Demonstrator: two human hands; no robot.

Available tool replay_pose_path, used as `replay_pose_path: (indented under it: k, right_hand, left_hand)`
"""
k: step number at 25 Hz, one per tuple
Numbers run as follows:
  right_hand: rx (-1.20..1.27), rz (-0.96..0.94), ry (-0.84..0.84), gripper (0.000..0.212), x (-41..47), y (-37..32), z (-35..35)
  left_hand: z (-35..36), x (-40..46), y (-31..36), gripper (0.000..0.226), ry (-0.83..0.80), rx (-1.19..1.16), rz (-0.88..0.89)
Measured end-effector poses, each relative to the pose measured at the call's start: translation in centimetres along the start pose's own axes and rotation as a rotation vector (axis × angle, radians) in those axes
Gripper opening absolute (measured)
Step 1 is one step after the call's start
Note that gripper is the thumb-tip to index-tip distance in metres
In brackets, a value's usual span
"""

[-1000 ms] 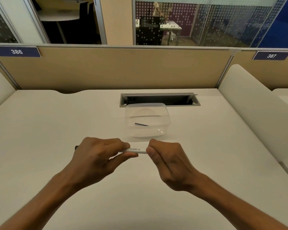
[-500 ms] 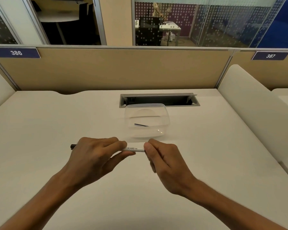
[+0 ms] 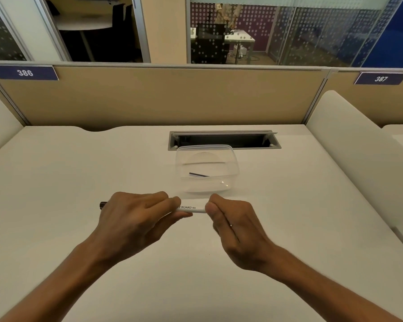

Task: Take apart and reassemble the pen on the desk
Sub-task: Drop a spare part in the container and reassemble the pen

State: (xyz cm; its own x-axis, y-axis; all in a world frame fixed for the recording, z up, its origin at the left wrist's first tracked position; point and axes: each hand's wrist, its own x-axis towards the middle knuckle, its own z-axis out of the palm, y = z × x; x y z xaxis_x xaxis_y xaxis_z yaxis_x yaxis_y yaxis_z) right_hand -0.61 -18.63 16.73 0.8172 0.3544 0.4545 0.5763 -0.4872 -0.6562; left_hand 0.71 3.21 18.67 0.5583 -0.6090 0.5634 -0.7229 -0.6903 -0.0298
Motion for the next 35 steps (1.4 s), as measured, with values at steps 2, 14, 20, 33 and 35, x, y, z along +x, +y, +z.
replay_pose_path:
  k: [2,14,20,33,35]
  right_hand:
    - [0.403,0.355,-0.082,0.041,0.2,-0.2,0.2]
    - [-0.397,-0.264,-0.034,0.039,-0.2,0.7,-0.7]
    - [0.205,0.165,-0.147,0.036,-0.5,0.0,-0.2]
    - [-0.257,-0.114,-0.048,0.024,-0.6,0.2,0.0]
    - [-0.248,-0.160,-0.052,0.027,-0.4,0.4,-0.1]
  left_hand:
    - [0.4,-0.2,-0.2,0.033,0.003,0.134,0.057]
    - [0.2,-0.2,-0.5,0.036,-0.063,-0.158,-0.046]
    - [0.4,-0.8,-0.7,0.030,-0.013,-0.015,0.051]
    - [0.4,-0.6,-0.8,0.035,-0.089,-0.230,-0.120]
    - [0.2,-0.6,-0.7,0.034,-0.093,-0.268,-0.121]
